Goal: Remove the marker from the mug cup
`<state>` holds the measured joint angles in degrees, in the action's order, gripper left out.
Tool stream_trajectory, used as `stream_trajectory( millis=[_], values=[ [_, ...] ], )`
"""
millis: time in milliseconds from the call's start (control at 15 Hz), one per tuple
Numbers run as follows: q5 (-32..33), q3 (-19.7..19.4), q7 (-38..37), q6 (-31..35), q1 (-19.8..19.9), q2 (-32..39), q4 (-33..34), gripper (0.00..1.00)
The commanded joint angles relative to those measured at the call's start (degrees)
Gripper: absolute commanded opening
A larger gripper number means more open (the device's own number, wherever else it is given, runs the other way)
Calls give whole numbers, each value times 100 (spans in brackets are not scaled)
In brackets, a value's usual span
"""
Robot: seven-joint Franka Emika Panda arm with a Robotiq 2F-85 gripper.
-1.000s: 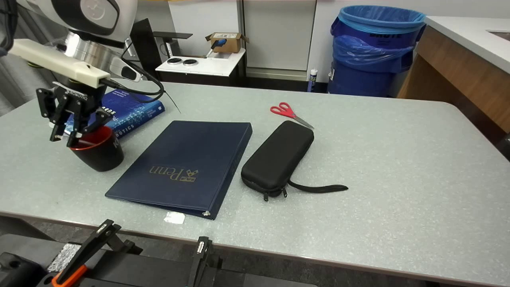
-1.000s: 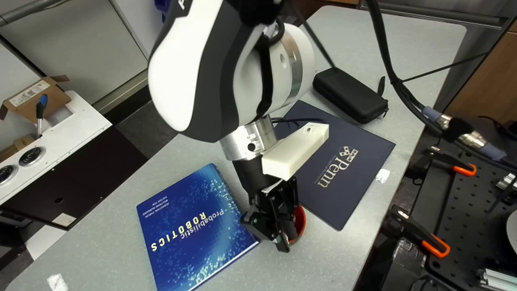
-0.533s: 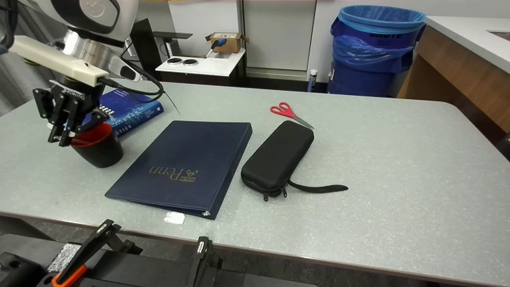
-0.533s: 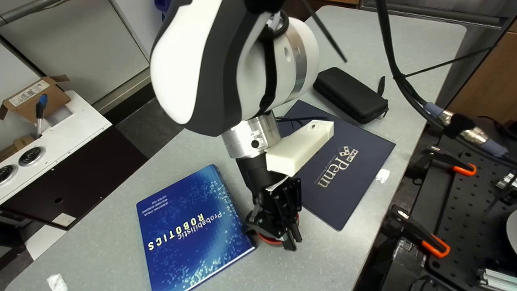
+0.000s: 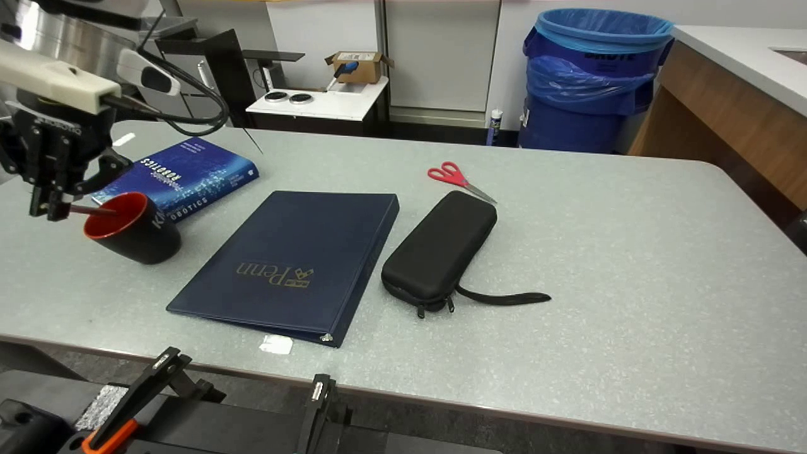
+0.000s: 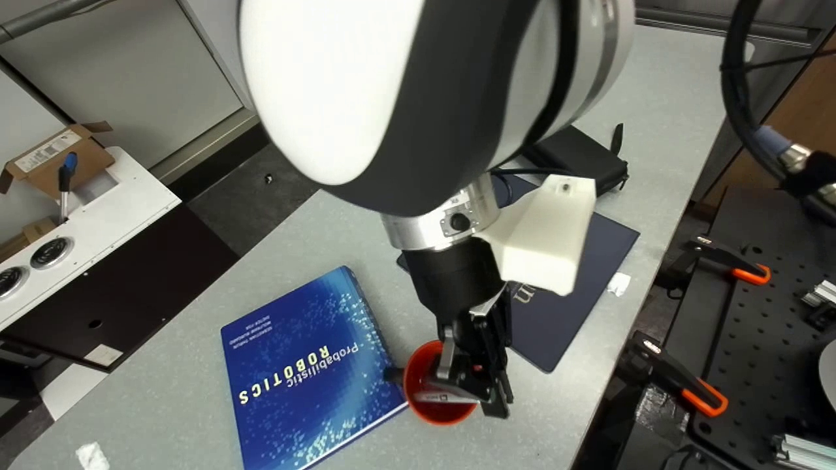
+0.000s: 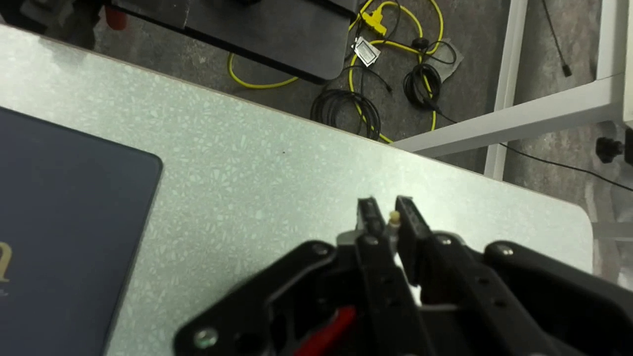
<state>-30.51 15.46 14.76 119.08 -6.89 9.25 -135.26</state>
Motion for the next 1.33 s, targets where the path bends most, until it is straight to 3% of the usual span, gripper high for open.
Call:
stream_trajectory(
  millis=[0, 333, 600, 933, 1267],
  values=[
    [-509, -31, 313, 412, -115, -984, -657, 3],
    [-606, -326, 241, 575, -120, -1465, -731, 3],
    [-197, -605, -48, 1258, -26, -1540, -784, 3],
    [737, -975, -364, 2539, 182, -721, -434, 3],
    [1062, -1134, -656, 3914, 315, 505, 241, 3]
  ],
)
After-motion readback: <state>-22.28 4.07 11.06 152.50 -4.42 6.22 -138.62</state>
